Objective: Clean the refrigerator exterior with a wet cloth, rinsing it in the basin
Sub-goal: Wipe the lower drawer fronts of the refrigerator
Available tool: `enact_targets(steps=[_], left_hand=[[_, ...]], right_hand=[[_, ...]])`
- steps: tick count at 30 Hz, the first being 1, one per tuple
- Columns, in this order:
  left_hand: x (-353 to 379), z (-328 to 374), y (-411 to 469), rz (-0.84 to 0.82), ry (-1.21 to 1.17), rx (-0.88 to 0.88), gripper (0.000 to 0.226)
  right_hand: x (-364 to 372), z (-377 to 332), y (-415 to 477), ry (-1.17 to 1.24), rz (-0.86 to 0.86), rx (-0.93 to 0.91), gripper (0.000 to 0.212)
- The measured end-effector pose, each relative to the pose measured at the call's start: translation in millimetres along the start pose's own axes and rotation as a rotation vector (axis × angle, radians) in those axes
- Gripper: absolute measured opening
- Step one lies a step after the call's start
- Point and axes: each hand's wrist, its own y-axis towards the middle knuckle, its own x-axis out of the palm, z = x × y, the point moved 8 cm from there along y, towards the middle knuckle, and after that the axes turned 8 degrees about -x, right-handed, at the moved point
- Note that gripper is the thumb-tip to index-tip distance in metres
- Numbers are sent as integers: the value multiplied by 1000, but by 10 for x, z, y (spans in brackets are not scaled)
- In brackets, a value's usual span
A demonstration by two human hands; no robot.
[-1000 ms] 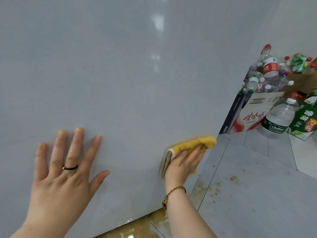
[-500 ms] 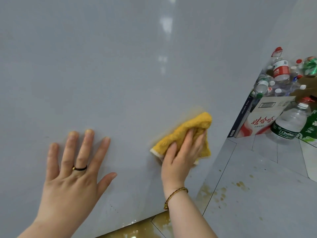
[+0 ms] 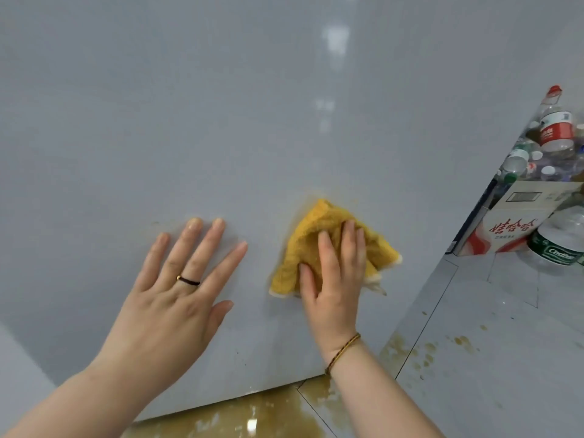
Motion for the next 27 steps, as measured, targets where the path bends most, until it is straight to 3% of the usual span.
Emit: enact_targets(steps=[3,7,9,13,16,20,22,24,27], left_hand=[[-78,-53,-17,-10,-102,-68,49],[-234,-369,-207,41,-203,-262,49],[-298,-610,-351,76,-229,-385,51],[-360,-1007,-636,120,-296,-616,66],[-258,-1213,-817,84,-501,-805,80],[-191,-1253,-869,57,-628,-798,77],[-176,-1271,-885,68,-665,-831,76],[-206,-1300,-903,107,-620,-841,74],[-230,-1362,-926,188,-612,-891,73]], right_hand=[[-104,-142,673,-142,40,-192,42],[59,-344,724,-258,101,-98,41],[225,-505,470,-285,75,-145,42],[530,-838,-117,-327,-139,-452,42],[580,-873,-234,-365,-241,-682,42],[416,-833,142,-364,-234,-881,47],[247,-799,621,-353,-109,-740,42],[132,-765,1043,-335,52,-470,40],[130,-879,1121,-278,227,-182,40]])
